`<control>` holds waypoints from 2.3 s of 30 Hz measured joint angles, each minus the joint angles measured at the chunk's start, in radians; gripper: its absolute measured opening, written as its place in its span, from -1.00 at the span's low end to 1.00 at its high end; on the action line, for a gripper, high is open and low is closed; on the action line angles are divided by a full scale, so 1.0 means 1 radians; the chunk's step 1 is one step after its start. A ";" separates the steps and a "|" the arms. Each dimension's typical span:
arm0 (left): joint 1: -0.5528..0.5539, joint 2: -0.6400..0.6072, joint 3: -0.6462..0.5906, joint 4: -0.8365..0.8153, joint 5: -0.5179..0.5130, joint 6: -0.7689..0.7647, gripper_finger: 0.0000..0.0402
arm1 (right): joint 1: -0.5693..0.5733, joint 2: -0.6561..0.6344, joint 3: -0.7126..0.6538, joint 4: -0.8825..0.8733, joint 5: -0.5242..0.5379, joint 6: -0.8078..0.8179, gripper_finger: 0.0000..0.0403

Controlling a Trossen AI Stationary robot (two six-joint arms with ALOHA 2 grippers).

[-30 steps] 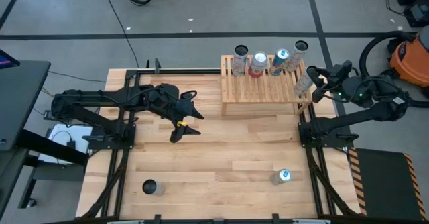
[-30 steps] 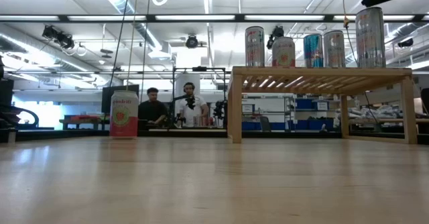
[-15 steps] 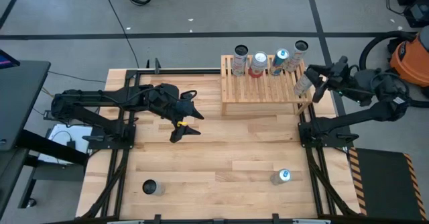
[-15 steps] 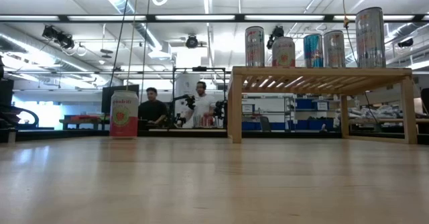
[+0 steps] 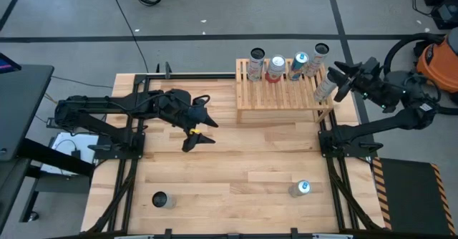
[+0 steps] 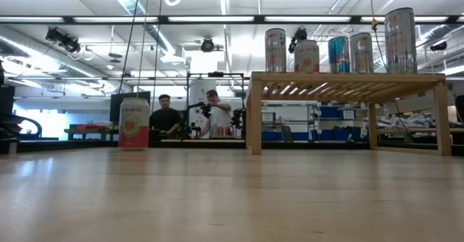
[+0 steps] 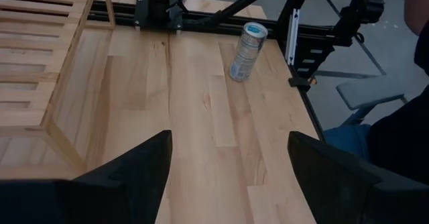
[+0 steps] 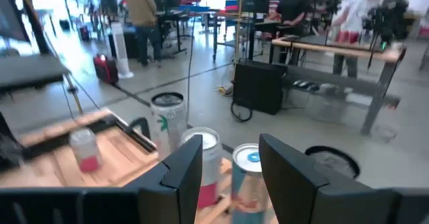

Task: Place canned beverage on shelf
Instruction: Put the top white-yellow soda can on the shelf aligned with the other white-yellow soda can

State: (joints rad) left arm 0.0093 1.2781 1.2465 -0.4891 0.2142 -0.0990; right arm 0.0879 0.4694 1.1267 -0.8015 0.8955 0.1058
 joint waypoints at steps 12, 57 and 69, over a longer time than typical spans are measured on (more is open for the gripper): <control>0.000 0.000 0.000 0.002 0.000 -0.021 0.49 | 0.000 0.003 0.000 -0.005 0.002 -0.074 -0.22; 0.000 0.000 0.000 -0.002 0.000 -0.025 0.49 | 0.000 0.040 0.198 -0.108 -0.137 0.067 0.91; 0.000 0.000 0.000 0.009 0.000 -0.029 0.49 | 0.000 0.058 0.199 -0.203 -0.020 0.182 0.91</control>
State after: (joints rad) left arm 0.0090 1.2778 1.2465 -0.4801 0.2142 -0.1276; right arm 0.0883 0.5274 1.3254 -1.0046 0.8757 0.2874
